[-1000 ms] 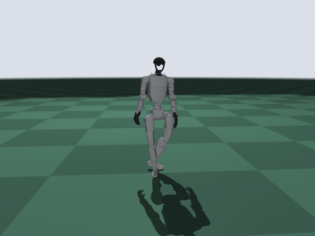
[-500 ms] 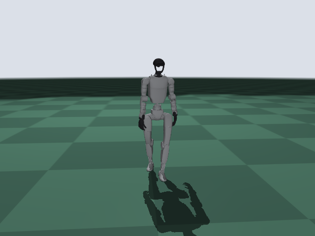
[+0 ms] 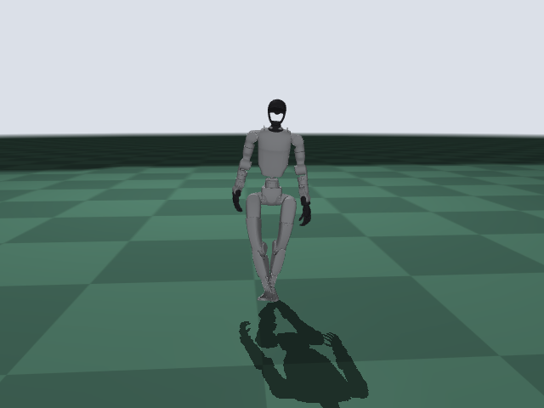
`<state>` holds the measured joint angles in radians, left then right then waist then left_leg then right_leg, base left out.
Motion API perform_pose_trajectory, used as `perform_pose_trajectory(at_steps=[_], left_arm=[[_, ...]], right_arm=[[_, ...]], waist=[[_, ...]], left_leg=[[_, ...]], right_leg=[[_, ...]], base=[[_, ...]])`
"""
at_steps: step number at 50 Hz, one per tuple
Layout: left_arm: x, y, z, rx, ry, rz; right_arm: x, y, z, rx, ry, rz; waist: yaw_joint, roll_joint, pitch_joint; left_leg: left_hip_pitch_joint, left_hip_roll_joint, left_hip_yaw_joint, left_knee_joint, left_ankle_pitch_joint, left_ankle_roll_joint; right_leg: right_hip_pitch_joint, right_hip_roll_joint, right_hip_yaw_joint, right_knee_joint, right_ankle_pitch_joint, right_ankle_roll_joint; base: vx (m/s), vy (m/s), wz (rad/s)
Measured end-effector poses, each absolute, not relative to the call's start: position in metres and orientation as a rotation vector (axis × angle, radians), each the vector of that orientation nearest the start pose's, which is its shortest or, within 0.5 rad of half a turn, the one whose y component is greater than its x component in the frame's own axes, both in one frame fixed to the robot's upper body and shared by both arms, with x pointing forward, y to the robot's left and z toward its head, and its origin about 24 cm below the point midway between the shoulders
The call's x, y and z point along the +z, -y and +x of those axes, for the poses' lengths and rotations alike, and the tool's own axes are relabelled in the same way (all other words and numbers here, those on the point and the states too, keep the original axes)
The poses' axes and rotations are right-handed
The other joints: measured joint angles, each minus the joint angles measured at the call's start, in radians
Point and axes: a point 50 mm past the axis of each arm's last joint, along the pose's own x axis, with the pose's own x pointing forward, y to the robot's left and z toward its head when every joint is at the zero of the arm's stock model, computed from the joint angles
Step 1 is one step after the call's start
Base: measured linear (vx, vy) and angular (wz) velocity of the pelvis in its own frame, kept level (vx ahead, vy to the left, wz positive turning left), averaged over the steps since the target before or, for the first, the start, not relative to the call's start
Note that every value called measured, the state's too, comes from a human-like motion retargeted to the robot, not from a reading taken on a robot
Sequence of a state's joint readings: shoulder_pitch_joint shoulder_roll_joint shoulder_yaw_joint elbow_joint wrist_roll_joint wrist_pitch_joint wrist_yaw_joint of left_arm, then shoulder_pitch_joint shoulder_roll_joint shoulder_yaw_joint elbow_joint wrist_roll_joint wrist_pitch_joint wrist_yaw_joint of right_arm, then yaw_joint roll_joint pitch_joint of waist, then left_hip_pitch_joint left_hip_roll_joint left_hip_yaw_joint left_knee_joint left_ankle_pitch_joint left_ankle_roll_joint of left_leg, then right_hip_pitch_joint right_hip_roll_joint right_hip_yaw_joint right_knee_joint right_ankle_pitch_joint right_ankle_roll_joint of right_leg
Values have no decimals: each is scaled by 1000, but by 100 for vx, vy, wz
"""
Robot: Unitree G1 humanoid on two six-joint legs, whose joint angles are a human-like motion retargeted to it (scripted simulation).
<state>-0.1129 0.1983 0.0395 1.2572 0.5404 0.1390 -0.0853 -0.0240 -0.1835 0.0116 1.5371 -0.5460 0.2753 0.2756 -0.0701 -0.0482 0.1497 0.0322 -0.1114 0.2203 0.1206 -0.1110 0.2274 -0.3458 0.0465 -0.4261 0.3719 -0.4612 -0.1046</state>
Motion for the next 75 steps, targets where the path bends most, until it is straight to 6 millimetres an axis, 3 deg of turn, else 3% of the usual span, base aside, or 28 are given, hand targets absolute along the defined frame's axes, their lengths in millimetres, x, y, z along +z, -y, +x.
perform_pose_trajectory(at_steps=[3,5,10,12,16,20,23,26,27,28,30,34,40,45,50,53,56,59,61,62,65,67,70,73,75], left_arm=[[-158,-232,112,-233,-1335,598],[-160,-231,106,-238,-1350,593],[-168,-221,84,-202,-1391,520],[-170,-218,74,-204,-1422,476],[-174,-217,50,-209,-1513,435],[-176,-217,29,-250,-1602,428],[-176,-216,16,-302,-1655,435],[-177,-211,11,-346,-1690,410],[-177,-211,9,-354,-1702,399],[-176,-212,8,-361,-1710,396],[-175,-214,6,-379,-1733,369],[-176,-213,10,-368,-1723,388],[-177,-205,28,-363,-1651,419],[-173,-211,66,-328,-1513,481],[-166,-210,101,-233,-1356,505],[-162,-206,118,-223,-1263,512],[-157,-212,129,-282,-1245,550],[-159,-219,122,-335,-1326,600],[-161,-215,116,-337,-1366,606],[-163,-213,111,-331,-1383,593],[-169,-214,87,-317,-1447,516],[-171,-216,74,-331,-1487,485],[-174,-214,51,-392,-1566,509],[-175,-214,28,-451,-1660,511],[-175,-214,18,-484,-1712,498]], right_arm=[[-165,241,-10,414,-1946,-445],[-164,246,-14,366,-1951,-432],[-171,232,-6,84,-1809,-269],[-173,221,3,58,-1773,-202],[-174,203,27,224,-1771,-162],[-172,190,67,352,-1669,-295],[-169,178,96,406,-1551,-396],[-164,170,122,472,-1440,-473],[-162,168,129,492,-1408,-494],[-161,167,135,506,-1379,-511],[-159,164,139,538,-1320,-541],[-163,176,123,441,-1294,-564],[-174,208,56,338,-1584,-516],[-172,226,17,298,-1762,-402],[-169,231,-16,204,-1882,-267],[-168,228,-31,143,-1900,-183],[-171,215,-43,93,-1877,-99],[-170,198,-59,81,-1916,-8],[-169,197,-59,80,-1942,5],[-169,199,-57,81,-1948,-16],[-170,206,-42,115,-1919,-152],[-173,208,-24,147,-1867,-231],[-175,206,-7,172,-1802,-258],[-177,204,9,205,-1742,-247],[-177,203,20,216,-1700,-246]], waist=[[-17,11,-10],[14,4,-5],[103,-19,28],[134,-21,32],[185,-11,36],[244,10,31],[271,6,21],[254,0,4],[251,-5,2],[248,-25,-1],[255,-6,-6],[245,6,-25],[226,74,-53],[188,127,-50],[127,89,-5],[117,53,37],[116,43,49],[149,60,27],[139,93,14],[129,112,8],[126,173,5],[133,203,16],[142,236,12],[124,240,1],[123,209,-5]], left_leg=[[35,9,14,69,-40,33],[69,16,64,141,-44,34],[5,93,186,541,234,34],[-147,99,117,795,251,34],[-363,209,106,1150,-2,34],[-555,284,160,1227,-186,34],[-642,253,242,1069,-249,34],[-711,118,194,849,-217,34],[-710,107,173,840,-233,34],[-678,172,202,915,-334,34],[-639,179,150,916,-408,34],[-568,180,119,884,-411,34],[-396,172,73,639,-309,34],[-298,180,60,469,-204,34],[-191,117,123,347,28,34],[-123,98,182,350,157,34],[-206,146,185,549,274,34],[-283,190,247,624,268,34],[-312,159,244,492,243,19],[-321,131,218,396,237,-15],[-299,146,118,148,175,-221],[-279,157,43,59,120,-295],[-242,141,-101,39,163,-275],[-213,154,-29,79,286,-194],[-234,108,-96,177,245,-67]], right_leg=[[69,-8,-36,15,-81,12],[130,42,69,-16,-122,12],[287,31,118,-90,-171,-1],[325,35,129,-140,-167,-10],[377,56,158,-211,-165,-30],[397,60,174,-260,-147,-8],[398,7,148,-283,-122,59],[394,-40,94,-294,-114,109],[404,-40,86,-295,-118,108],[416,-34,82,-292,-133,86],[449,-5,84,-283,-114,91],[473,-9,48,-225,34,136],[388,-27,20,78,395,164],[261,-33,-48,312,189,138],[230,-34,-33,56,97,103],[274,-19,92,-46,241,1],[345,-31,31,-97,217,-28],[363,-16,30,-113,248,-17],[326,-30,-10,-60,307,-6],[307,-28,-16,-26,331,-8],[308,57,7,56,332,-49],[316,96,31,119,313,-57],[347,111,5,207,294,-47],[364,106,-18,311,328,-9],[359,35,-52,420,413,7]], base=[[65,-10,-10],[77,-21,-78],[54,-11,-75],[44,-18,-42],[32,-21,-35],[17,27,-37],[20,56,13],[24,32,64],[57,-40,28],[56,-57,11],[51,-23,-9],[55,1,1],[39,26,-28],[30,11,-21],[41,6,40],[38,-8,42],[32,-9,49],[24,23,43],[12,43,87],[32,35,41],[44,4,-57],[57,2,-69],[53,6,8],[72,12,26],[66,14,-17]])
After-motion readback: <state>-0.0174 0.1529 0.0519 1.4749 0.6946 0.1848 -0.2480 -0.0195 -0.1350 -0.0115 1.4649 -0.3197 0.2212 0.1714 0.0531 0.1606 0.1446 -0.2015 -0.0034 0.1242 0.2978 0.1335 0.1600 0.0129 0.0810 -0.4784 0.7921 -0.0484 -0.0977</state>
